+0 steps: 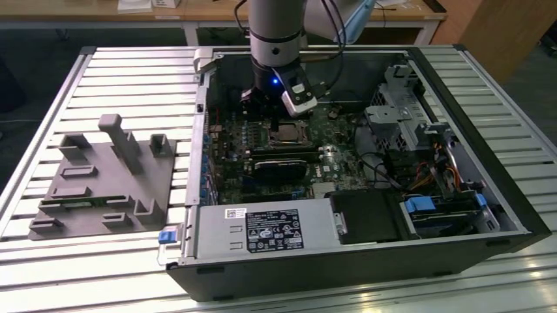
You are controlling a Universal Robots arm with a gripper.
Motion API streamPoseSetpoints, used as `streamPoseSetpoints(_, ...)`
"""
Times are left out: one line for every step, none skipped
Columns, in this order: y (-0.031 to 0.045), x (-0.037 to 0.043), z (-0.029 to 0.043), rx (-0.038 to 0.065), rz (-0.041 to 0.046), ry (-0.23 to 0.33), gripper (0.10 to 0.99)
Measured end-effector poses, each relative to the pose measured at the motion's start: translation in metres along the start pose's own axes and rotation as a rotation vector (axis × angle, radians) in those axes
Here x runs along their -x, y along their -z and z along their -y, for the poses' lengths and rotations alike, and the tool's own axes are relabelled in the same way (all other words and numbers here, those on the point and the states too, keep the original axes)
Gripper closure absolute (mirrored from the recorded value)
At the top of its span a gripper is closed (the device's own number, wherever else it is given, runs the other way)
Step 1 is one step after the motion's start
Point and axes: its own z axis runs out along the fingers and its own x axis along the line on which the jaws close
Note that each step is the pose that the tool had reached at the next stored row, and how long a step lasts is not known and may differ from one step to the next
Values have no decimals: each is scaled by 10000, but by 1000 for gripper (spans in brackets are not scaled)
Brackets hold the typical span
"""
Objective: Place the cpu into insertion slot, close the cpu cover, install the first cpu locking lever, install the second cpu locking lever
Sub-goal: 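Close the cpu cover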
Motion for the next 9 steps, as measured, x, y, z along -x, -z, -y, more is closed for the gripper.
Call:
streamPoseSetpoints(-5, 0, 0, 3, 1, 0, 980)
streamPoseSetpoints(-15, 0, 0, 4, 2, 0, 980)
streamPoseSetpoints(-26, -1, 1, 4, 2, 0, 980)
streamPoseSetpoints(-29, -1, 2, 2, 1, 0, 980)
streamPoseSetpoints(-32, -1, 2, 1, 1, 0, 980)
streamPoseSetpoints(-37, -1, 2, 2, 1, 0, 980)
streamPoseSetpoints(-46, -2, 2, 1, 1, 0, 980)
streamPoseSetpoints(-59, -2, 3, 1, 1, 0, 980)
streamPoseSetpoints(-69, -3, 0, 2, 1, -1, 980)
